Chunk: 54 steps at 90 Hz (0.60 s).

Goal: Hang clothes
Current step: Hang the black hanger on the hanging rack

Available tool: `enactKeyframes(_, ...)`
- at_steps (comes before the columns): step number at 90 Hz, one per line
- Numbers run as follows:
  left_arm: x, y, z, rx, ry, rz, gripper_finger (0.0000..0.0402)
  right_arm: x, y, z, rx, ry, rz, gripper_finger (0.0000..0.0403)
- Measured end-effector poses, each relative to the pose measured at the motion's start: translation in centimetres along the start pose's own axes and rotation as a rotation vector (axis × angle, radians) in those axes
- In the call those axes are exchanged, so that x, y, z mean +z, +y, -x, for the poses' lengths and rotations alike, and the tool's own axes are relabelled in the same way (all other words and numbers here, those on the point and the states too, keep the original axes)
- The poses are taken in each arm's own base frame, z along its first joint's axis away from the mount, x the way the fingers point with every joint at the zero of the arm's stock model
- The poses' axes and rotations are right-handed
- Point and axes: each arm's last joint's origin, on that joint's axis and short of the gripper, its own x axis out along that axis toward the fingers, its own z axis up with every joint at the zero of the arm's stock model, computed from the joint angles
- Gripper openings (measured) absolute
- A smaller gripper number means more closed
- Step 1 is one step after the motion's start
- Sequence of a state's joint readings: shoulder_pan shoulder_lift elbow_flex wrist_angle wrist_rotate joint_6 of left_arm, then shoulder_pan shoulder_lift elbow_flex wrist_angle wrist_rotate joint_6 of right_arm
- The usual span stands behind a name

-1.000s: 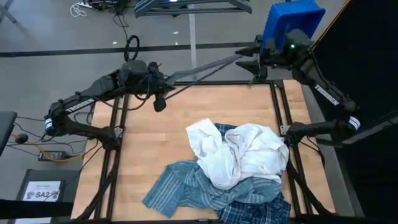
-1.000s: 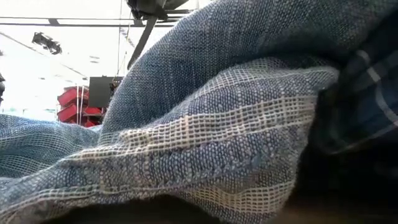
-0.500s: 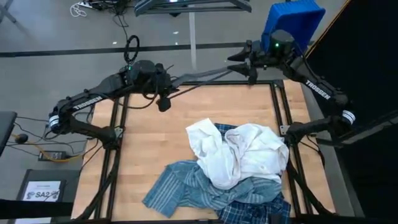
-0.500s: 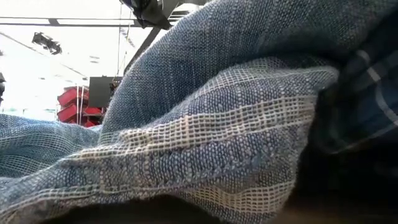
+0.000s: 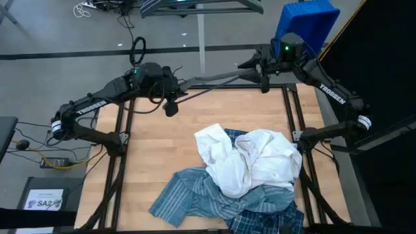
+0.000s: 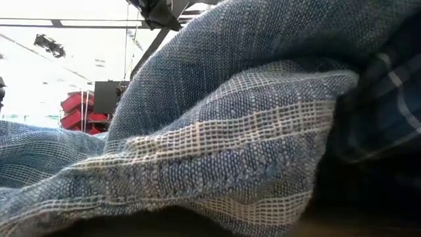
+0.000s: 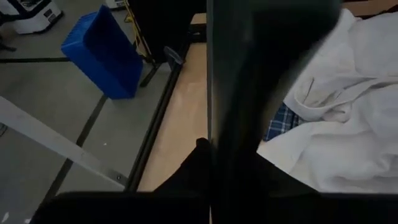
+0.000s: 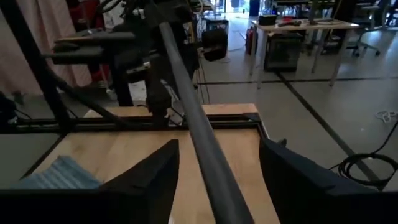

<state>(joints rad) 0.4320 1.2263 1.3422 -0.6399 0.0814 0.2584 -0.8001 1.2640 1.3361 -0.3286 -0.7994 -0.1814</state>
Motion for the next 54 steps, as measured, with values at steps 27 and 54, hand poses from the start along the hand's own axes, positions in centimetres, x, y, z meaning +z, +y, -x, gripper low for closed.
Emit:
enactKeyframes(27, -0.01, -0.01, 0.0, -0.003, 0.001, 0.001, 0.0021, -0.15, 0.04, 0.0, 0.008, 0.01, 0.012, 0.0123)
enactKeyframes(54, -0.07, 0.11, -0.19, 0.031, 0.014, 0.003, 0.0033, -0.55, 0.27, 0.04, 0.035, 0.039, 0.095, 0.0013)
